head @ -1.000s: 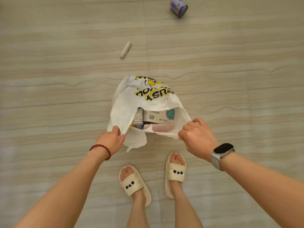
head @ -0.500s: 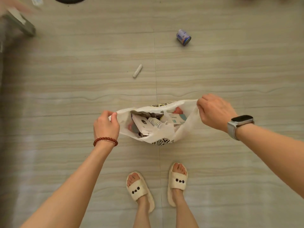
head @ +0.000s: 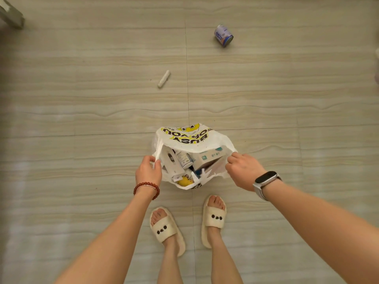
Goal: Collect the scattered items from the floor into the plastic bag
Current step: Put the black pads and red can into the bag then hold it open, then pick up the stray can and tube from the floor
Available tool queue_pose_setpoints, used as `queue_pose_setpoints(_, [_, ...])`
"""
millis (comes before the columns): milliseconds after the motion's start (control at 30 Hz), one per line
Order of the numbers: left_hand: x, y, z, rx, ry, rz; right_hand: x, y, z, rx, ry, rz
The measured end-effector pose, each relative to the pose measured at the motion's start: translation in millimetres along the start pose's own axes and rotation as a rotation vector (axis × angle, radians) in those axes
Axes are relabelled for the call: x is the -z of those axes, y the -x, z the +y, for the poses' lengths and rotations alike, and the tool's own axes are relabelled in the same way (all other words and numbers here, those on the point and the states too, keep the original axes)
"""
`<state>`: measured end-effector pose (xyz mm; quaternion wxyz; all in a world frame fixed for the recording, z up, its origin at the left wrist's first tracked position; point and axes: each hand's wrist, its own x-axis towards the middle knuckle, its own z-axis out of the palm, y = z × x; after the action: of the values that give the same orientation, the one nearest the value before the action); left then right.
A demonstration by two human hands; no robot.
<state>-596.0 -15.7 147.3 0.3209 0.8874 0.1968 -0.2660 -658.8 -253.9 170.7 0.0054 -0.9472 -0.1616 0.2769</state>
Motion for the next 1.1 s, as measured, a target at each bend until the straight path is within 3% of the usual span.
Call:
queue_pose_setpoints(133, [14, 16, 8, -0.080, -0.021, -0.093, 12, 10, -15, -0.159, -0.313, -0.013])
queue_pose_setpoints(367, [84, 88, 52, -0.302, 0.048, 0.002, 85, 63, -56, -0.599, -0.954, 0.406])
queue_pose_setpoints(500, [130, 140, 71, -0.367, 0.034, 0.024, 136, 119, -82, -0.720, -1.194, 0.486])
queue_pose_setpoints(667, [159, 182, 96, -0.429, -0.050, 0.044, 176, 181, -78, -0.812, -1.266, 0.579])
queue_pose_setpoints(833, [146, 202, 141, -0.425, -0.158, 0.014, 174, 228, -28, -0.905, -1.305, 0.581])
queue_pose_setpoints(967, [107, 210, 197, -0.394, -0.230, -0.008, 163, 251, 38, -0.947, -1.341, 0.487])
queue_pose_setpoints(1100, [55, 220, 267, -0.332, -0.215, -0.029, 166, 264, 127, -0.869, -1.269, 0.367])
